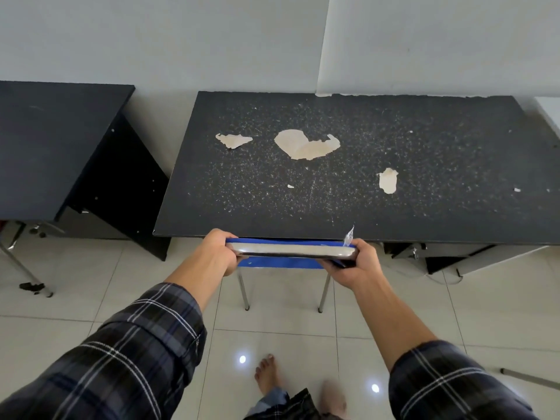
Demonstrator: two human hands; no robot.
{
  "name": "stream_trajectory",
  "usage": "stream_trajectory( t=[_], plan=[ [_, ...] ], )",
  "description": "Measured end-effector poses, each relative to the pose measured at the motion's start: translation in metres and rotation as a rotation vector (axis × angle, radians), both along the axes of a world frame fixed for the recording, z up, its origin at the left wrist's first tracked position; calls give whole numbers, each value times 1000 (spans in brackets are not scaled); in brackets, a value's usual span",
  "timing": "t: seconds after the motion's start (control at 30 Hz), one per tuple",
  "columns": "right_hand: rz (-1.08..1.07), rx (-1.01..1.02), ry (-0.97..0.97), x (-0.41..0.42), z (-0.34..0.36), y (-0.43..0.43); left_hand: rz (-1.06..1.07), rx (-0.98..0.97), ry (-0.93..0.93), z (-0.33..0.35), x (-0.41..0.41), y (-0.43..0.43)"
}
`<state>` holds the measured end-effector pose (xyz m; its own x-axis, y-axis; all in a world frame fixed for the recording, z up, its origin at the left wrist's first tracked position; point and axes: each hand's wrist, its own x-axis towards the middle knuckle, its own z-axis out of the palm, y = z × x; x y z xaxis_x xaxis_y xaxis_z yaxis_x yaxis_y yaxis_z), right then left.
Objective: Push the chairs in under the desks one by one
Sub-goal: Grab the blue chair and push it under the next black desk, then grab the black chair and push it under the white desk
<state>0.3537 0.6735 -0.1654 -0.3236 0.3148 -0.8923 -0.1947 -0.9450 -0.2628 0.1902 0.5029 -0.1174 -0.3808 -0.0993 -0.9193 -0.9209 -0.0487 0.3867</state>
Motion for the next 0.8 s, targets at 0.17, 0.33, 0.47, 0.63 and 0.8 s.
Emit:
stream_trajectory(
  t=[0.17,0.33,0.47,0.63,0.8],
  plan=[
    [43,62,-1,7,-5,-4,-63,-17,57,-9,4,-2],
    [178,165,-30,30,0,-10,-161,-171,284,-21,21,-2],
    [339,369,-134,73,7,-20,-344,-461,461,-27,43,5],
    [558,710,-426,177,-4,-31,-713,-636,744,-24,137,30],
    [626,830,-646,323,5,-46,-1228,-566,972,-33,289,74]
  ],
)
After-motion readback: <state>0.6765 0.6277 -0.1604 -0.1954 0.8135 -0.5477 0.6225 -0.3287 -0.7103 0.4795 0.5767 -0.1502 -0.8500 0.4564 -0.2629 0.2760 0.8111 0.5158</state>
